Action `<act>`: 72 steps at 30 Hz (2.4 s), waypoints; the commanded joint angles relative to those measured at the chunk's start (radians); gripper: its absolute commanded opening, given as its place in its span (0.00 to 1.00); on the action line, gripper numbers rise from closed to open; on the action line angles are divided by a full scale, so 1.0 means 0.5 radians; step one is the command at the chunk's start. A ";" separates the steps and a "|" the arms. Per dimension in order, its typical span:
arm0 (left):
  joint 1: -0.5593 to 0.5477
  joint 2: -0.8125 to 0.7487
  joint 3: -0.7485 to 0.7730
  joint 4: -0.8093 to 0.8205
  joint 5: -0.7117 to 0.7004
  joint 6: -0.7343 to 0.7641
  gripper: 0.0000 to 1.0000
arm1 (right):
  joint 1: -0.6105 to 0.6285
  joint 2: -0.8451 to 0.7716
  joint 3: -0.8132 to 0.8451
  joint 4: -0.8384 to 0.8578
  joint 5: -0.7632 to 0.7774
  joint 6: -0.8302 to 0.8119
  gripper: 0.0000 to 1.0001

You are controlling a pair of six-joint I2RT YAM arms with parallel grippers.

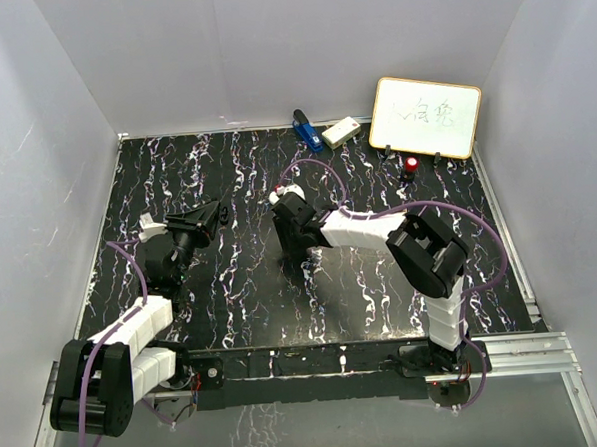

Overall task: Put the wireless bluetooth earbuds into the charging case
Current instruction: Pick up the earbud from the center of the board.

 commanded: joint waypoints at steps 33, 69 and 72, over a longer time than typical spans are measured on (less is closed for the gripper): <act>0.014 -0.057 -0.008 0.005 0.020 0.009 0.00 | -0.030 0.182 0.421 0.043 0.183 -0.003 0.46; 0.014 -0.045 -0.008 0.005 0.026 0.006 0.00 | -0.073 0.282 0.328 -0.006 0.182 0.091 0.33; 0.014 -0.041 -0.003 0.001 0.026 0.009 0.00 | -0.076 0.285 0.321 -0.010 0.181 0.096 0.32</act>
